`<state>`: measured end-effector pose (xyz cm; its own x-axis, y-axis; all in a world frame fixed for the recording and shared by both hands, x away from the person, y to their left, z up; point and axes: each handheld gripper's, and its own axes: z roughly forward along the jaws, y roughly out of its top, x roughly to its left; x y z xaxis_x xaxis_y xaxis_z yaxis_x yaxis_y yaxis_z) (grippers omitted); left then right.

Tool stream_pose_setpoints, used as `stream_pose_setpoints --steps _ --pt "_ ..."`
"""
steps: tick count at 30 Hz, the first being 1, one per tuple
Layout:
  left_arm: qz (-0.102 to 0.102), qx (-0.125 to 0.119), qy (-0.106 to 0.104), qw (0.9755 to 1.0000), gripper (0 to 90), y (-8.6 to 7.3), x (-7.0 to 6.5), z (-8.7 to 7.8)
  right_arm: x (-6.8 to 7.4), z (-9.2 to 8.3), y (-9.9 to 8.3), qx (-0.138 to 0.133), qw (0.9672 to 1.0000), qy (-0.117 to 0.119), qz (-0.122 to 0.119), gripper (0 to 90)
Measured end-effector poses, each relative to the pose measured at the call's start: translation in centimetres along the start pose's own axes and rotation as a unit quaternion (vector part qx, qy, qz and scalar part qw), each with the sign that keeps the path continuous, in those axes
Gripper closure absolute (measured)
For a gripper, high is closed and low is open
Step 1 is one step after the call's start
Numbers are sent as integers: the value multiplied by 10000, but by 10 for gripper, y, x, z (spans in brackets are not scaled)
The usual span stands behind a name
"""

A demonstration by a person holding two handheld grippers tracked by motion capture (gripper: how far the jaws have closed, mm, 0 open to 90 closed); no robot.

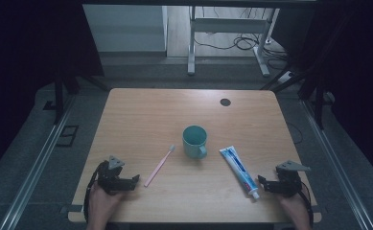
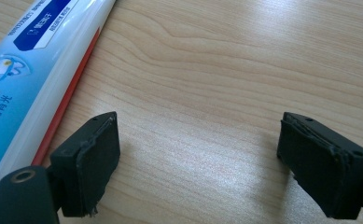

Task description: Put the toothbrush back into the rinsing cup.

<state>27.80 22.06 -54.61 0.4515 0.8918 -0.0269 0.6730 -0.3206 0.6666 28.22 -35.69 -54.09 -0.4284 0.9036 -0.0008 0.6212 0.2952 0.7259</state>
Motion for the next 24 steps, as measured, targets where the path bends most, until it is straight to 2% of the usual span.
stream_pose_setpoints --steps 4,24 --pt "-3 -6 -1 10000 20 0 0 0 0 1 0 22 10000 50 -48 102" --pt "-4 -12 -1 10000 23 0 0 0 1 0 0 7 10000 68 -65 115"
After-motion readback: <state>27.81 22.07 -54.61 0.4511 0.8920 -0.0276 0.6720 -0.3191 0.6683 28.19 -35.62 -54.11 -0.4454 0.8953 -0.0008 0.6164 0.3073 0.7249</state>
